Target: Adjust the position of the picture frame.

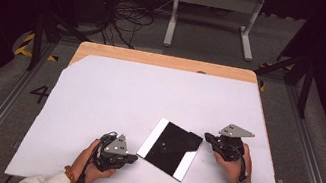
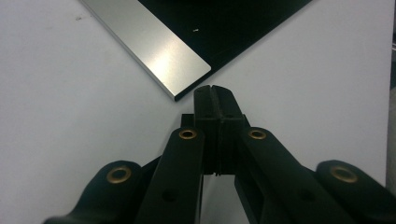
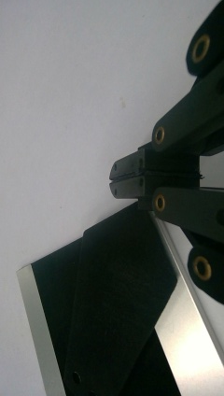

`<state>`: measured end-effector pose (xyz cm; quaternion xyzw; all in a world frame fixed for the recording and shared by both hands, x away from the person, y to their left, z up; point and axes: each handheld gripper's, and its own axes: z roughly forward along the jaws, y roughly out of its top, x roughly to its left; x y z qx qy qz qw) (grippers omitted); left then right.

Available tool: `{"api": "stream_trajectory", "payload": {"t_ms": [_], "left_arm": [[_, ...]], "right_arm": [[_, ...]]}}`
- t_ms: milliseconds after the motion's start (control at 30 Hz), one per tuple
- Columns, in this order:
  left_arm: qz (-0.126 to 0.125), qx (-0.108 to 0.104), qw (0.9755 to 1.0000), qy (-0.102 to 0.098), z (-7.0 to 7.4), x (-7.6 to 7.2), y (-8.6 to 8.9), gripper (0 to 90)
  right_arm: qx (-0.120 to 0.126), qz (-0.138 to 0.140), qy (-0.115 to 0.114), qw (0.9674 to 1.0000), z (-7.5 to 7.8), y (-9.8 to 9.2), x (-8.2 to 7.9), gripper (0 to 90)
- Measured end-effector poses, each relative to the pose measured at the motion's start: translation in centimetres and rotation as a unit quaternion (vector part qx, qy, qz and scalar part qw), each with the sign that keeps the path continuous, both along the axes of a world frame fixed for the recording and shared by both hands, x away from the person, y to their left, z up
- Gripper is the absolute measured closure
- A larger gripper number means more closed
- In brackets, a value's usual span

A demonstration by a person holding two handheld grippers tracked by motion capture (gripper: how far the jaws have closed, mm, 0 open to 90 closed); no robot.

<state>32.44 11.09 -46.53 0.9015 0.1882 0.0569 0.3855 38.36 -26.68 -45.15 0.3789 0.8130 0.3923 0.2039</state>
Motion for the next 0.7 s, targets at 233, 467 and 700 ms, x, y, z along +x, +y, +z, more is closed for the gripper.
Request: {"api": "stream_trajectory", "payload": {"t_ms": [233,467,700], "left_arm": [[0.009,0.003,0.9999,-0.008,-0.01,0.41,-0.48,90.0],[0.019,-0.002,0.9998,-0.005,-0.11,0.64,-0.69,90.0],[0.018,-0.001,0.9998,-0.006,-0.08,1.01,-0.88,90.0]], "right_arm": [[-0.003,-0.001,0.006,1.0000,-0.19,0.68,0.49,90.0],[-0.009,-0.001,0.015,0.9998,-0.52,0.71,0.73,90.0],[-0.021,0.003,0.020,0.9996,-0.60,0.80,0.74,90.0]]}}
